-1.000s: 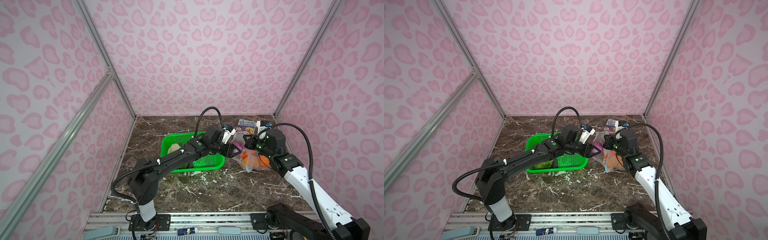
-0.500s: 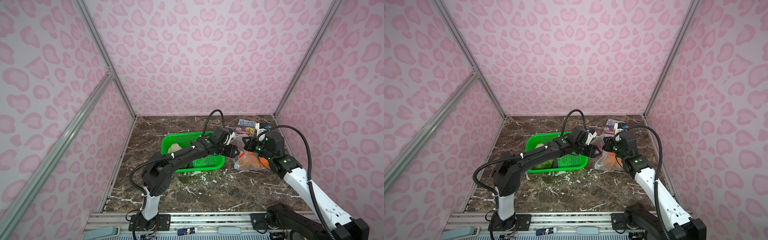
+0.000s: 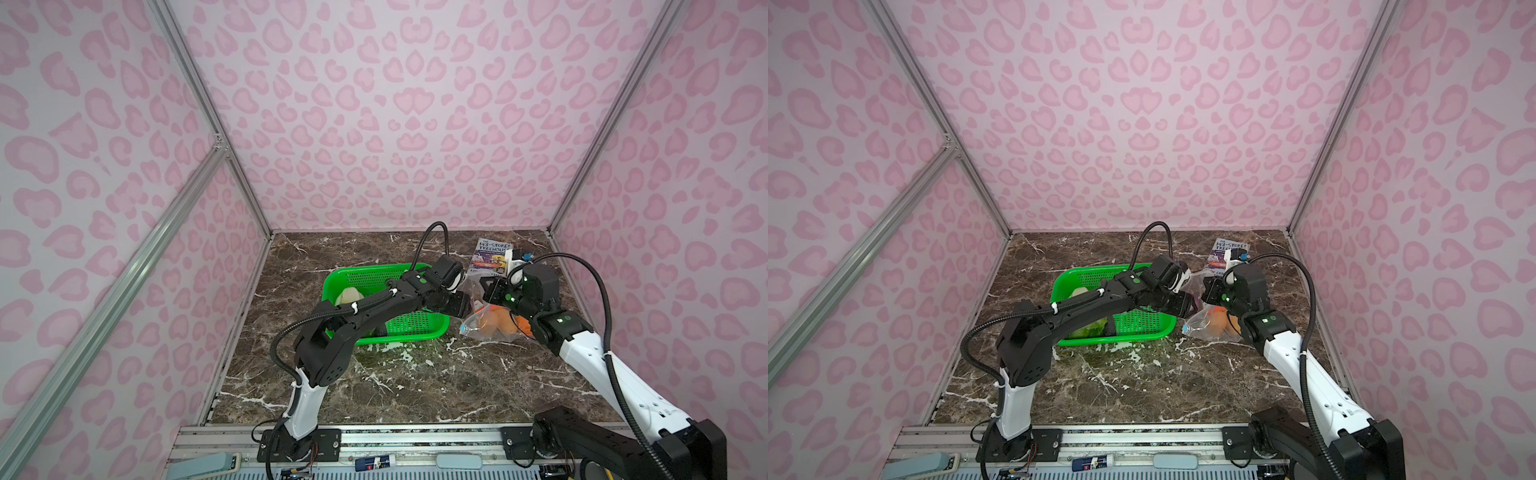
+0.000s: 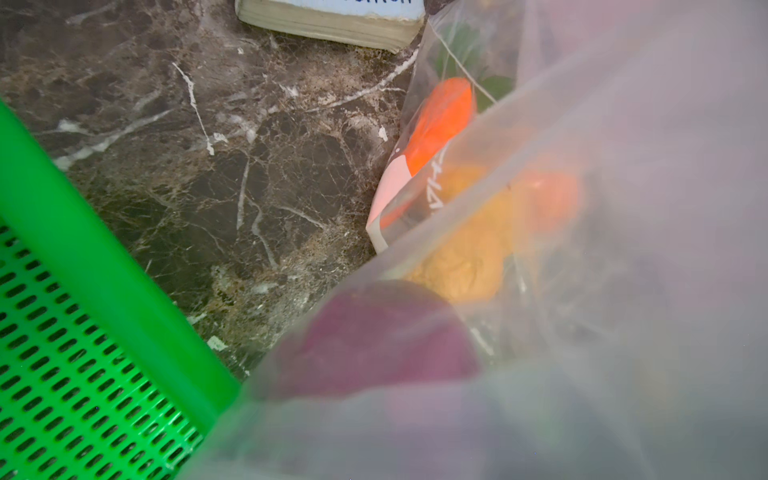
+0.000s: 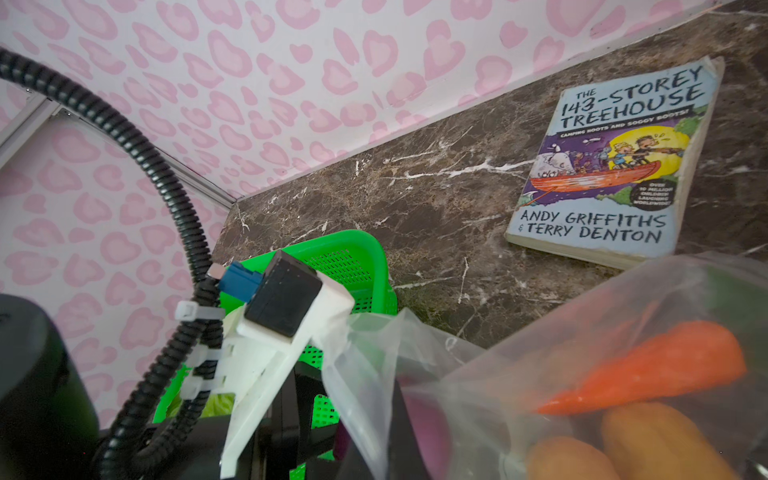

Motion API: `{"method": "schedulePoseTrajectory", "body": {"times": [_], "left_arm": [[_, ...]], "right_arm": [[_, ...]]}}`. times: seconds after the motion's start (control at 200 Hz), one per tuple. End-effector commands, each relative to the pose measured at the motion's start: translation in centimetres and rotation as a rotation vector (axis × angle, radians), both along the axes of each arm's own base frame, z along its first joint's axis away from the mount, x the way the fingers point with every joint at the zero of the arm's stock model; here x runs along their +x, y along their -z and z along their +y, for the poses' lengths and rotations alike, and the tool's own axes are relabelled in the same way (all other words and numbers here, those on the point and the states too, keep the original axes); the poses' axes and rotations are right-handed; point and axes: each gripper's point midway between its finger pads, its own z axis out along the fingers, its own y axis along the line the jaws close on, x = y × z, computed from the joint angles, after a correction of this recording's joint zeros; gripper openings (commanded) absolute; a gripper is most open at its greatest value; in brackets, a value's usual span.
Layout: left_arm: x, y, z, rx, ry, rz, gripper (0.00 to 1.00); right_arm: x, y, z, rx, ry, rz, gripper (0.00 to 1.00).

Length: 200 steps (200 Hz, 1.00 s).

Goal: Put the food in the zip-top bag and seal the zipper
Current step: 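Open the left gripper to drop the onion into the bag, then withdraw the left gripper back over the green basket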

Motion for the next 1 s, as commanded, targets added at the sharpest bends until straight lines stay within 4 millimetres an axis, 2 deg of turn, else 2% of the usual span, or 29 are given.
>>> {"method": "schedulePoseTrajectory", "body": {"times": [0.0, 0.19, 0.275, 0.565, 0.805, 0.995], "left_arm": [[0.1, 0.5, 0.4, 0.032, -0.016, 0.013, 0.72], [0.2, -1.2, 0.1, 0.002, -0.010, -0.010, 0.87], [0.2, -2.3, 0.1, -0.015, -0.009, -0.022, 0.99], [0.4, -6.5, 0.3, -0.077, 0.008, -0.095, 0.97], [1.2, -10.1, 2.2, -0.107, -0.009, -0.200, 0.97], [1.8, -10.9, 4.6, -0.099, -0.054, -0.249, 0.97]], "right_arm": [[0.8, -1.0, 0.4, 0.017, -0.005, -0.038, 0.00], [1.2, -1.0, 0.7, 0.015, -0.013, -0.034, 0.00], [1.1, -1.1, 0.5, 0.006, -0.009, -0.036, 0.00], [0.9, -1.9, -0.5, -0.021, 0.030, -0.064, 0.00], [0.6, -1.8, -1.3, -0.029, 0.073, -0.067, 0.00], [0.6, -3.3, -2.2, -0.067, 0.097, -0.079, 0.00]]}}
